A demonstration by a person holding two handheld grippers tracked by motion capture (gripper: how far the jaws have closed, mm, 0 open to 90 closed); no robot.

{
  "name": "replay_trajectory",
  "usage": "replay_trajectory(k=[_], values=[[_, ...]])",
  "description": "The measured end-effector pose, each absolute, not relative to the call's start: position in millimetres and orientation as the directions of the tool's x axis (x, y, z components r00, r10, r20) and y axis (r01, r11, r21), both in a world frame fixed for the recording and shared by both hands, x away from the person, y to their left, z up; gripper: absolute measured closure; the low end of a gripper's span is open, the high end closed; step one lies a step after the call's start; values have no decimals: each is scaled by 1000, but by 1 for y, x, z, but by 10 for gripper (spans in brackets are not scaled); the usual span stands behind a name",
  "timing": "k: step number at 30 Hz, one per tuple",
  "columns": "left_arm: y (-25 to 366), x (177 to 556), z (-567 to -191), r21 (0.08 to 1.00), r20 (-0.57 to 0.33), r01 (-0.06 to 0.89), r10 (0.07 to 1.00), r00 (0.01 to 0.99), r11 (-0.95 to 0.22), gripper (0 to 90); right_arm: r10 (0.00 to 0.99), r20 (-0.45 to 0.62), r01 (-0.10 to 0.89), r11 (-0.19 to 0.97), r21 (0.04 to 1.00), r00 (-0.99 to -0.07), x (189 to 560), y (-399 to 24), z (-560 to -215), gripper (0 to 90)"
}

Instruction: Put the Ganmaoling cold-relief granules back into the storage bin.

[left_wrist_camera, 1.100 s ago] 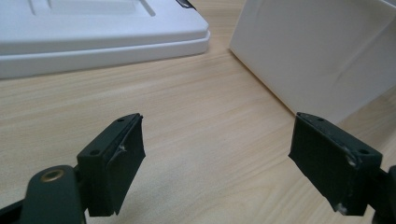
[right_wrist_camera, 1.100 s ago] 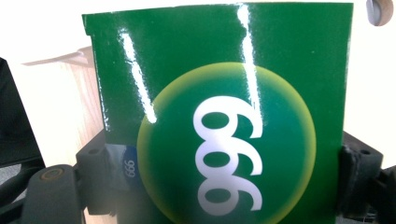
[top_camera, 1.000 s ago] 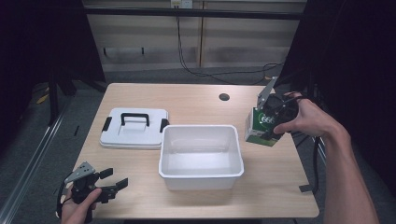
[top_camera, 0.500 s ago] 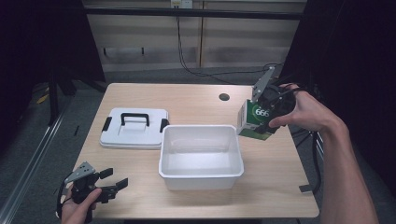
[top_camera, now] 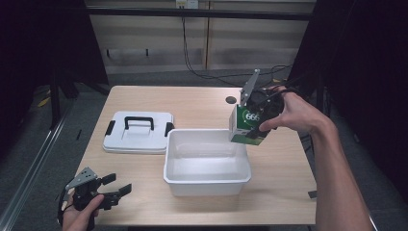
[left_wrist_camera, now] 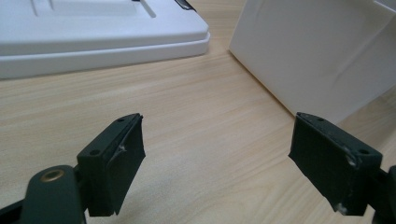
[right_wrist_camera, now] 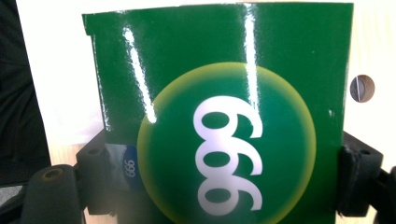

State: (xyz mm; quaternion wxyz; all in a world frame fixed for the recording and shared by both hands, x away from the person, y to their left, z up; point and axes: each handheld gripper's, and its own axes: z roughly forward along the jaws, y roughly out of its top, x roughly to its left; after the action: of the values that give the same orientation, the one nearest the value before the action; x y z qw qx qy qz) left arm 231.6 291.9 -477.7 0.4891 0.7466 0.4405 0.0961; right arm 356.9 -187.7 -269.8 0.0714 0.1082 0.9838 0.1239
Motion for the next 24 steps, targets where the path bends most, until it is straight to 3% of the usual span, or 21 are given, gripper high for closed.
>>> replay_trajectory(k=[24], values=[[294, 231, -478, 814, -291, 567, 755, 587, -127, 173, 134, -58, 118, 967, 225, -989, 349, -139, -306, 160]])
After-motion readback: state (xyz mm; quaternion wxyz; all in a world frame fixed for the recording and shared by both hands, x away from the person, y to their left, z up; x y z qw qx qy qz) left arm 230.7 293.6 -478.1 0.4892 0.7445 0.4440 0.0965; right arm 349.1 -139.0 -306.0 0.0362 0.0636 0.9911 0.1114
